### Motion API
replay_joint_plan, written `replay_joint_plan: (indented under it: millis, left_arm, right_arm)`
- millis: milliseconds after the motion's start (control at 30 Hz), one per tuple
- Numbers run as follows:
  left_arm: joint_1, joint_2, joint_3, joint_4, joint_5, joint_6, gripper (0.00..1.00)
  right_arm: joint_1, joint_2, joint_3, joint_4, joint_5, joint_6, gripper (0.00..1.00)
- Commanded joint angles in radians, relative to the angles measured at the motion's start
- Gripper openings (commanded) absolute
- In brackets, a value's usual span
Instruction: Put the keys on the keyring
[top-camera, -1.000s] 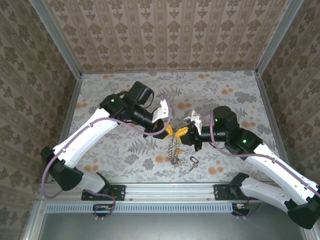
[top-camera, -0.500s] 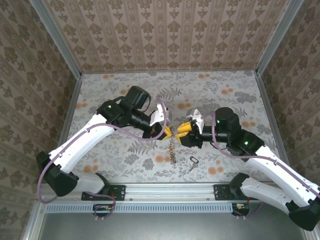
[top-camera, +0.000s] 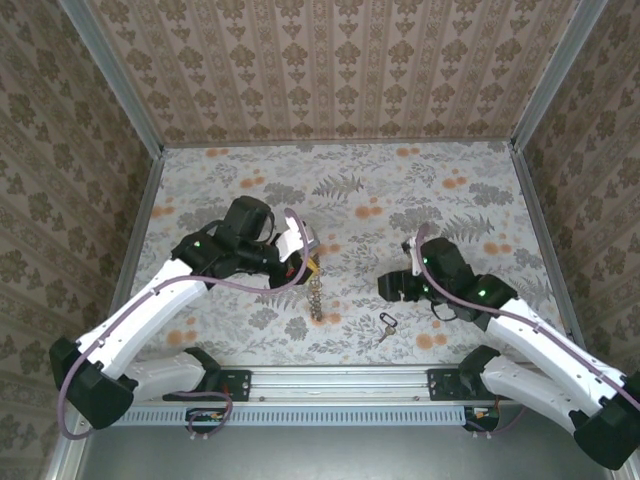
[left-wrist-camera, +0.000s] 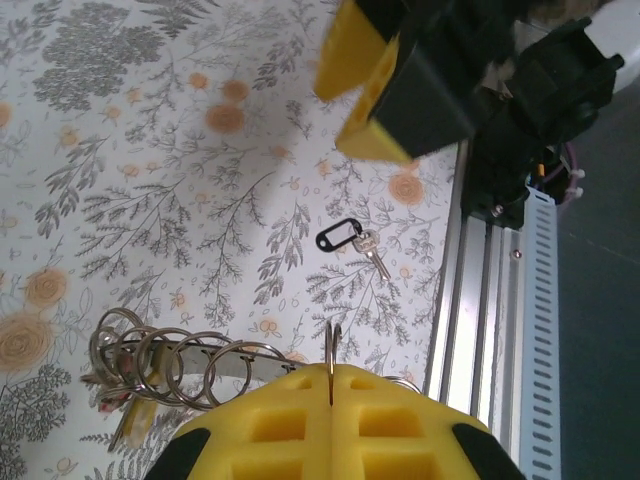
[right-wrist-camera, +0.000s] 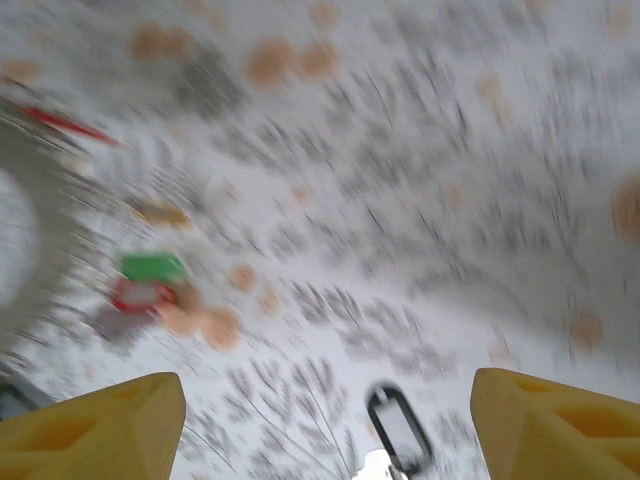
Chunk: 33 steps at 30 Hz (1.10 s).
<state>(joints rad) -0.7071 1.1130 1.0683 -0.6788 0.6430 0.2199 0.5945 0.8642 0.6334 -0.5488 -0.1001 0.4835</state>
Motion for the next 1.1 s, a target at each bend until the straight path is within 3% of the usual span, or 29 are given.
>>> replay_joint_plan:
  millis: [0,233,300,433,667,1067]
  left_arm:
    - [0.034,-0.051,-0.013,0.058,-0.017,-0.099,0.00]
    - [0.093,-0.074,-0.051,0.095,0.074,-0.164,0.00]
    - [0.106,-0.071,-0.055,0.114,0.109,-0.182,0.00]
    - [0.111,-0.073,-0.053,0.088,0.074,-0.171,0.00]
    - [0.115,-0.073,-0.057,0.089,0.075,-0.174,0.00]
    - [0.115,-0.080,-0.060,0.093,0.075,-0.189,0.00]
  right_arm:
    - [0.033,0.004,-0.092,-0.054,0.031,0.168,0.73]
    - [0.203,0.133,-0.148,-0.025,0.132,0.249,0.71]
    - [0.214,0.194,-0.133,-0.002,0.143,0.248,0.67]
    - [0.230,0.269,-0.107,-0.006,0.178,0.245,0.59]
    - [0.253,0.246,-0.097,-0.007,0.225,0.266,0.40]
    - [0.297,0.357,-0.044,0.021,0.263,0.274,0.33]
